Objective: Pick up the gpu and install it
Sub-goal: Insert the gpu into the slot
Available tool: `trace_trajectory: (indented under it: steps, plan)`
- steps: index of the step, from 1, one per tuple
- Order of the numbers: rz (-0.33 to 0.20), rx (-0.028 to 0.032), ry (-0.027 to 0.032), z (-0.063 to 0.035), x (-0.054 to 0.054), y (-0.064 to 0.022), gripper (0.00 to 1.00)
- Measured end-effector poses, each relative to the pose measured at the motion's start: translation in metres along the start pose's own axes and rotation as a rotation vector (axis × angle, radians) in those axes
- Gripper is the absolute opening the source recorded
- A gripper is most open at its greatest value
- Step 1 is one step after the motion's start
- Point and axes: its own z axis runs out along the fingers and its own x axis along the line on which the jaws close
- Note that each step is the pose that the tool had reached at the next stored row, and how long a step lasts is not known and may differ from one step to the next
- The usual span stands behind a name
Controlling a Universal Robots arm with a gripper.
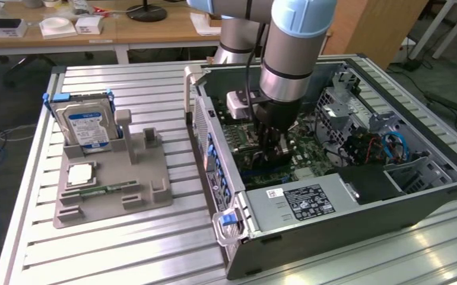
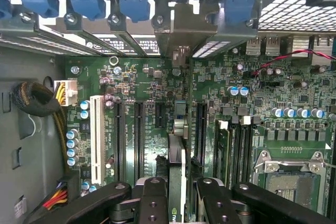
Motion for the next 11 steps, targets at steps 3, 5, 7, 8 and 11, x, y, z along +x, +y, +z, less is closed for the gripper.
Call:
trace_trajectory:
  steps: [3,5,7,8,11]
  plan:
    - [0.000,-0.0002,0.0005,0.0012,0.0001,0.0001,0.26]
    - [0.000,-0.0003,0.0007,0.0020,0.0001,0.0001,0.26]
    - [0.000,-0.0002,0.0005,0.0023,0.0001,0.0001,0.26]
    - [0.000,-0.0001,0.0003,0.0024,0.0000,0.0001,0.26]
    - [0.000,0.0000,0.0001,0.0025,0.0000,0.0001,0.26]
